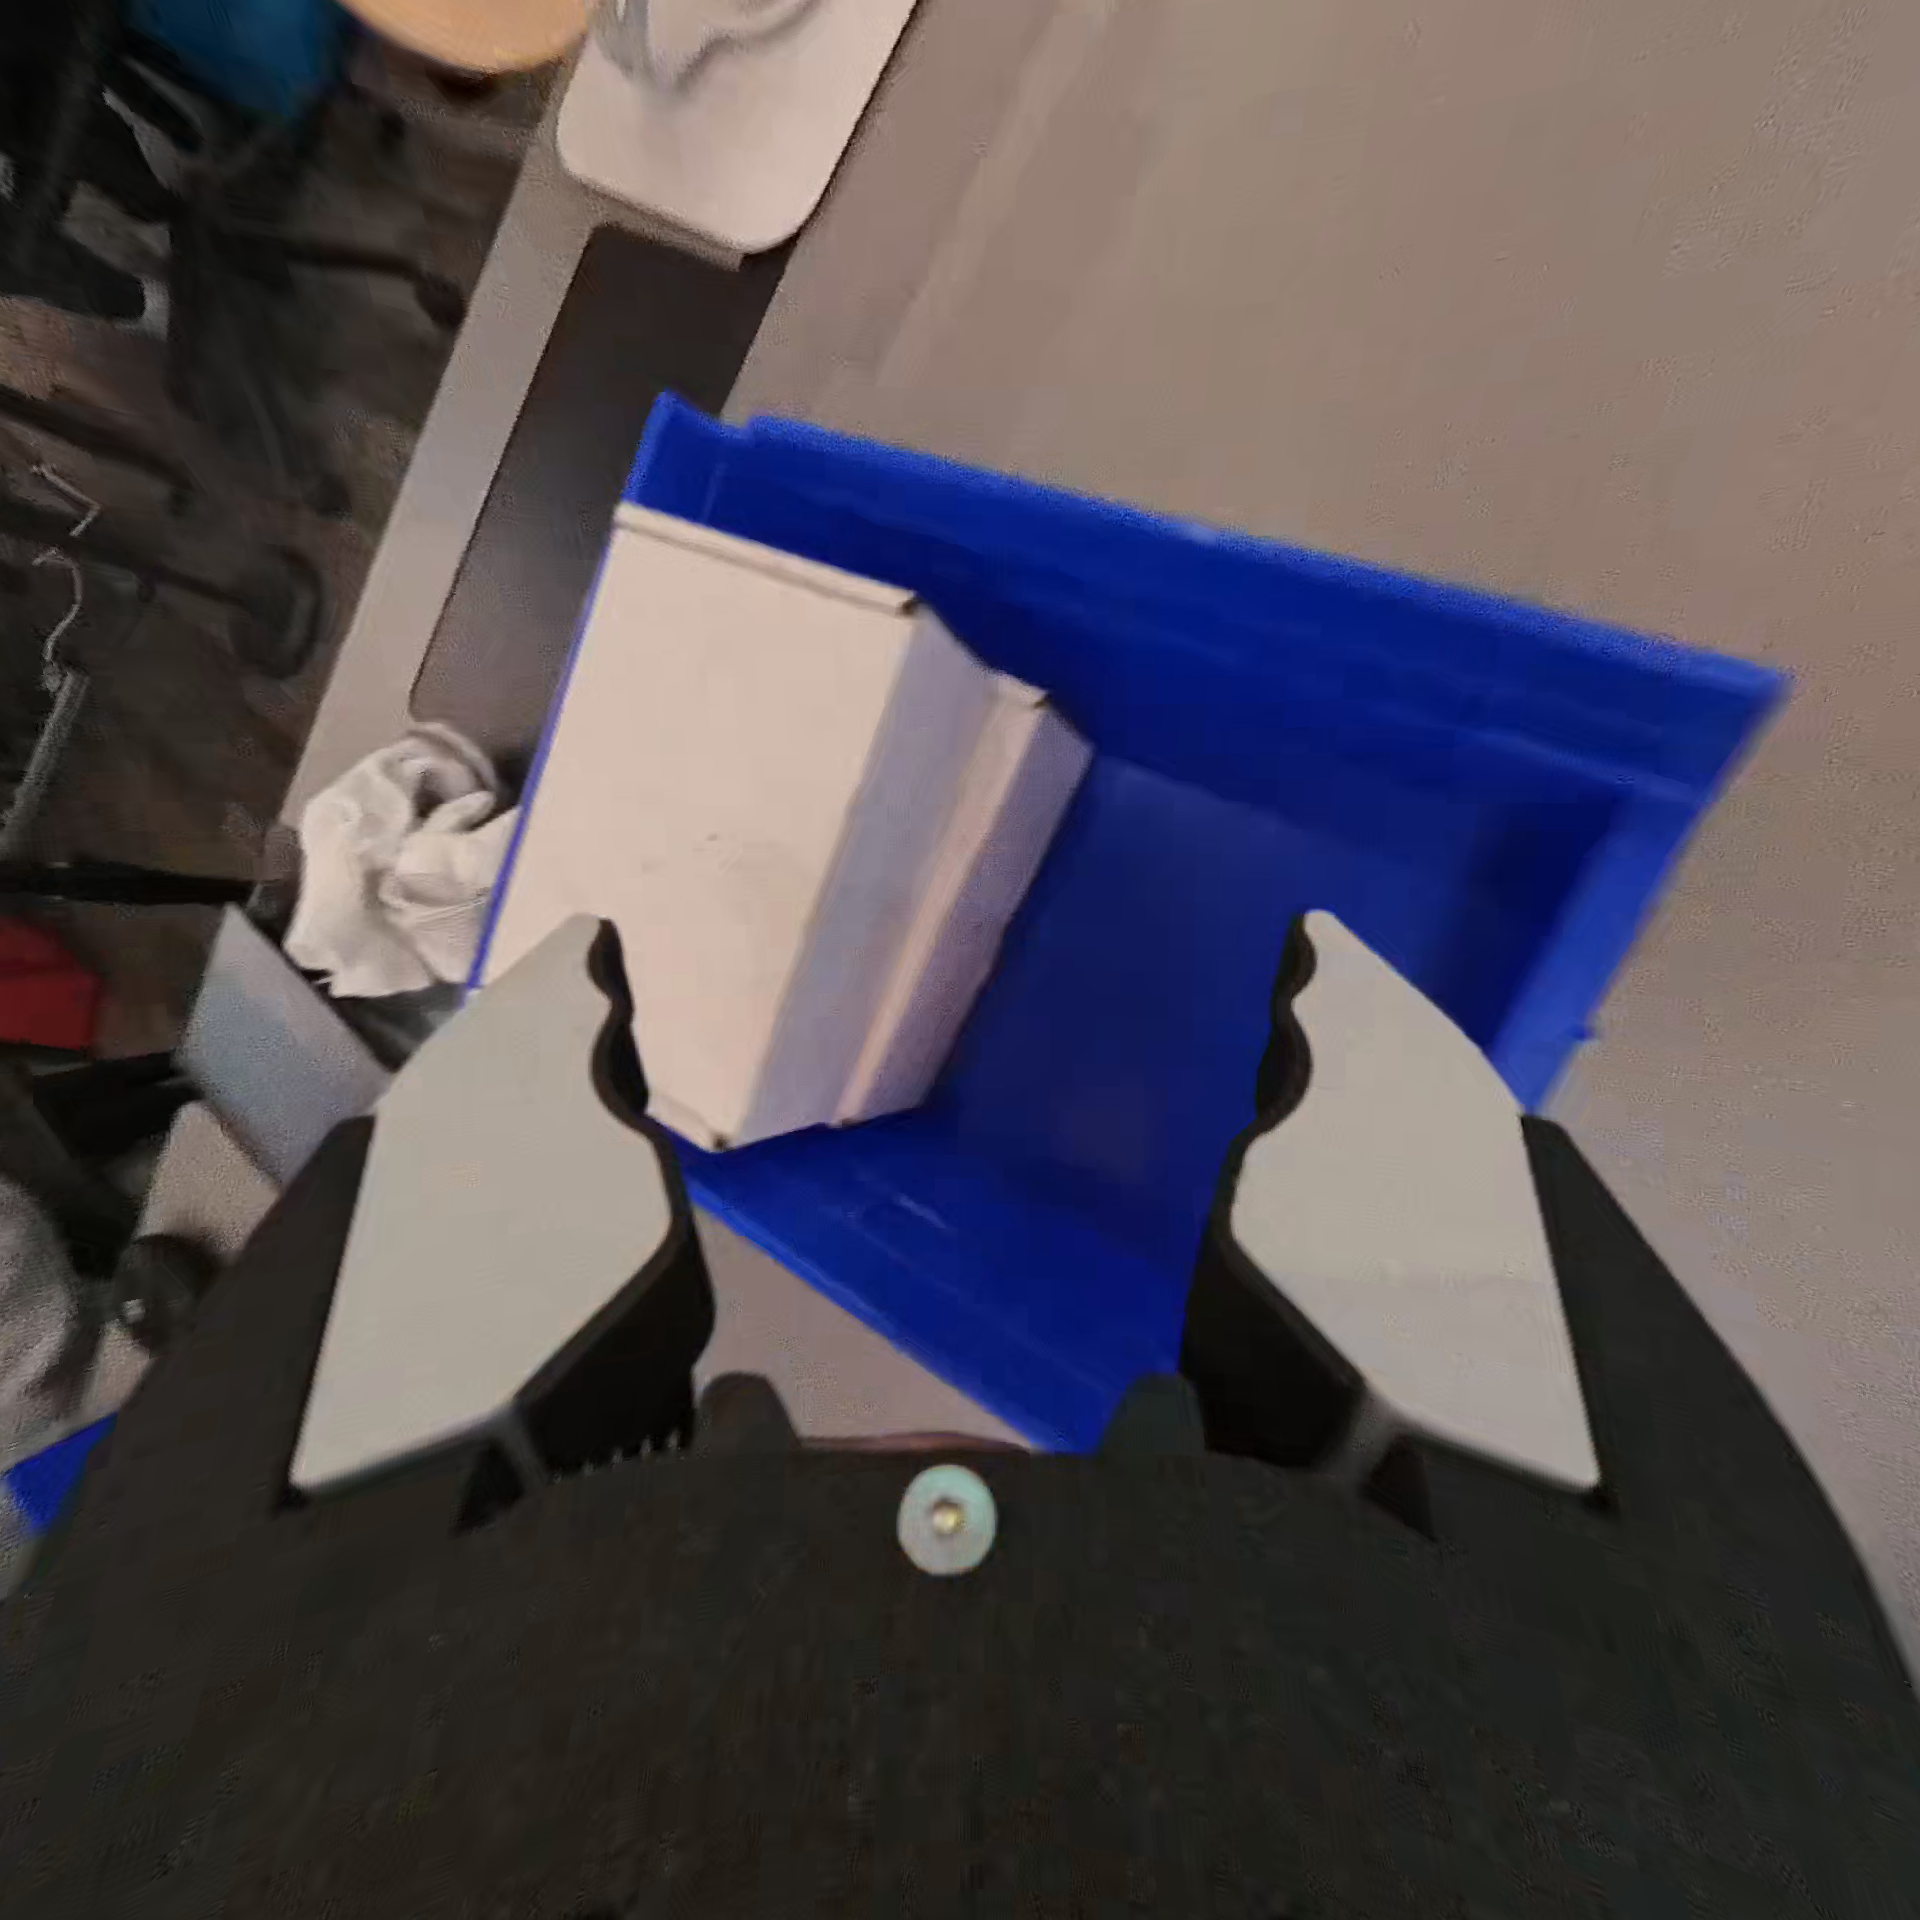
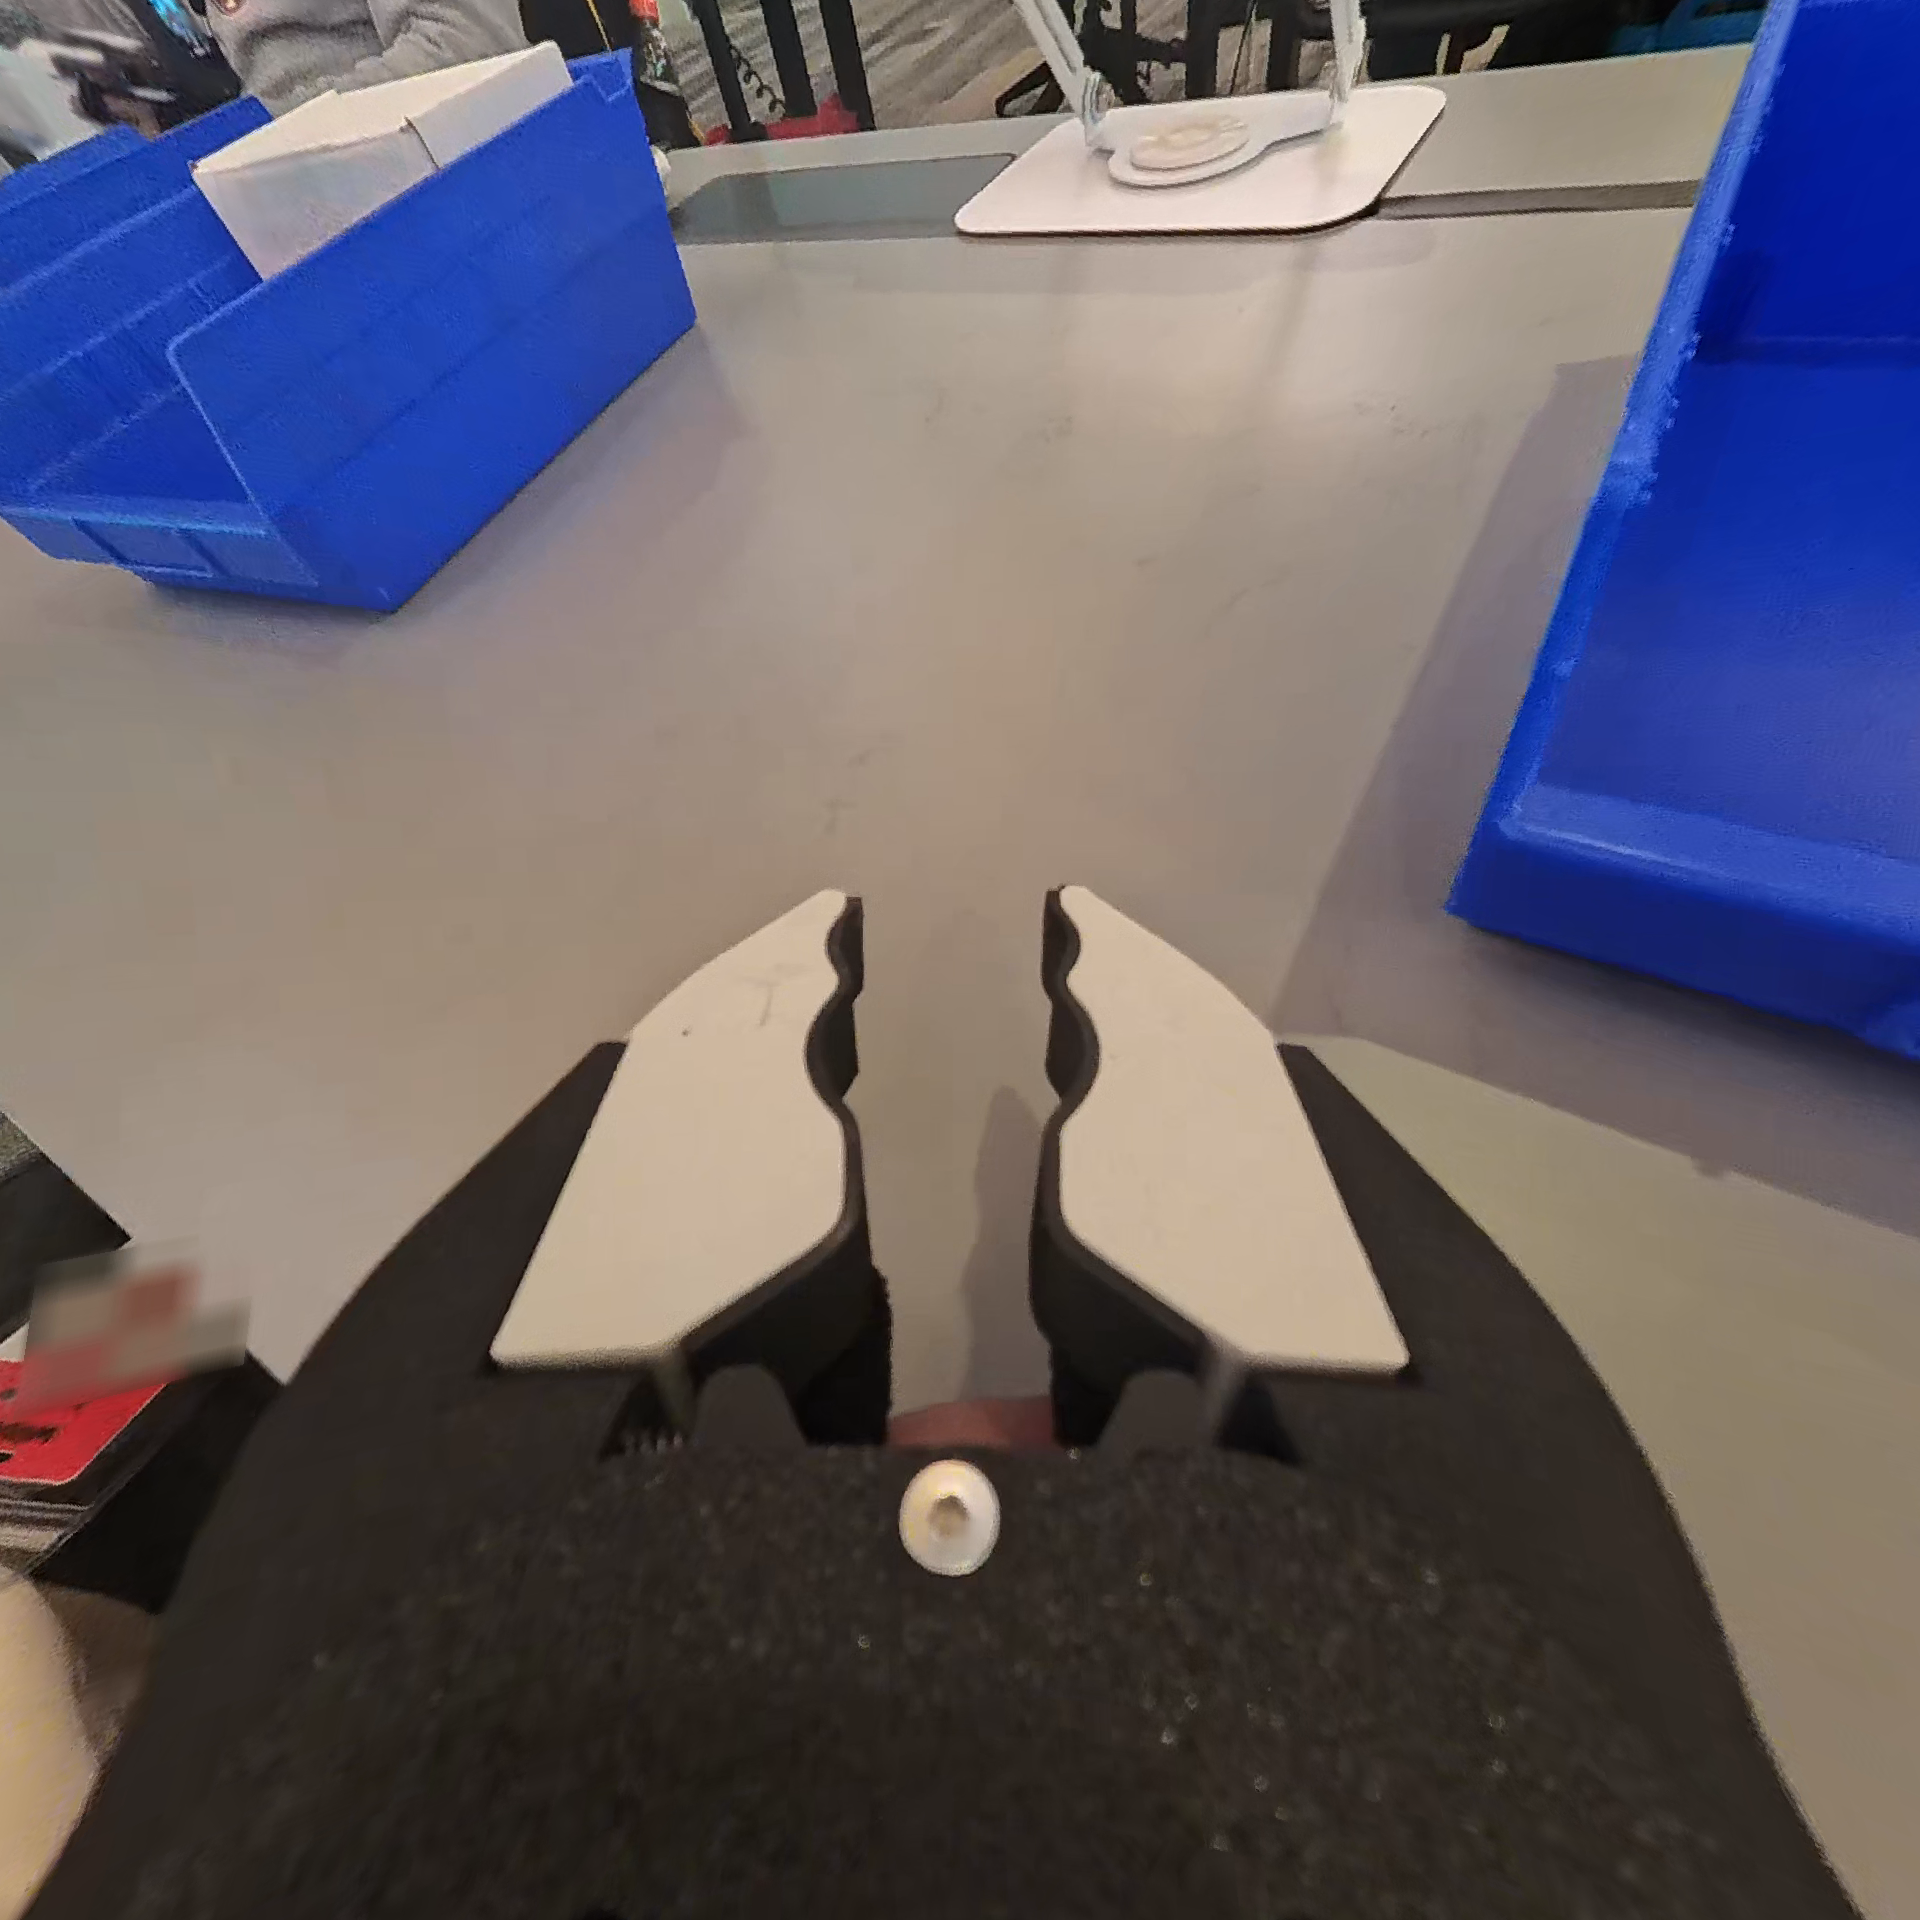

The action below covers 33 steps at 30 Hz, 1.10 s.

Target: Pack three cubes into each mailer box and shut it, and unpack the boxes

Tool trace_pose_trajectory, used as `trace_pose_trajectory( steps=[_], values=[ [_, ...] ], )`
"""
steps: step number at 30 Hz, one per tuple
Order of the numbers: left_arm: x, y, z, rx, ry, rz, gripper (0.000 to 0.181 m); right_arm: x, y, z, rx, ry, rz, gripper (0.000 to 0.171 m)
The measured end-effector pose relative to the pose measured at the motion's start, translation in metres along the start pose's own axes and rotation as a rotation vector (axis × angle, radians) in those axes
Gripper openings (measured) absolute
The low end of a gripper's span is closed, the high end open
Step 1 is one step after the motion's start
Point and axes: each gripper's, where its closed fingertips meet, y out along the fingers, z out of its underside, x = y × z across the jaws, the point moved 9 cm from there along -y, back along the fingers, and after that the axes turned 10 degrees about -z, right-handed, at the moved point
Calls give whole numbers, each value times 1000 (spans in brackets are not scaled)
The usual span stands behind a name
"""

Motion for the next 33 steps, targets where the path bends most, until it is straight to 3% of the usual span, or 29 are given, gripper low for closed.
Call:
trace_pose_trajectory(
  steps=[5, 7, 11, 21, 33],
  values=[
    [52, 75, 0, 224, 121, 97, 121, 1, 1, 1, 8, -15, 6, 32],
    [58, 93, 0, 263, 129, 161, 122, 2, -1, 1, 4, -17, 7, 32],
    [64, 117, 3, 321, 191, 142, 127, 0, -4, 2, 4, -11, 11, 32],
    [47, 133, 13, 315, 257, 114, 137, 0, 4, 3, 63, 6, -20, 31],
    [40, 124, 14, 322, 296, 77, 128, 5, 7, 3, 71, -33, -25, 31]
  ],
)
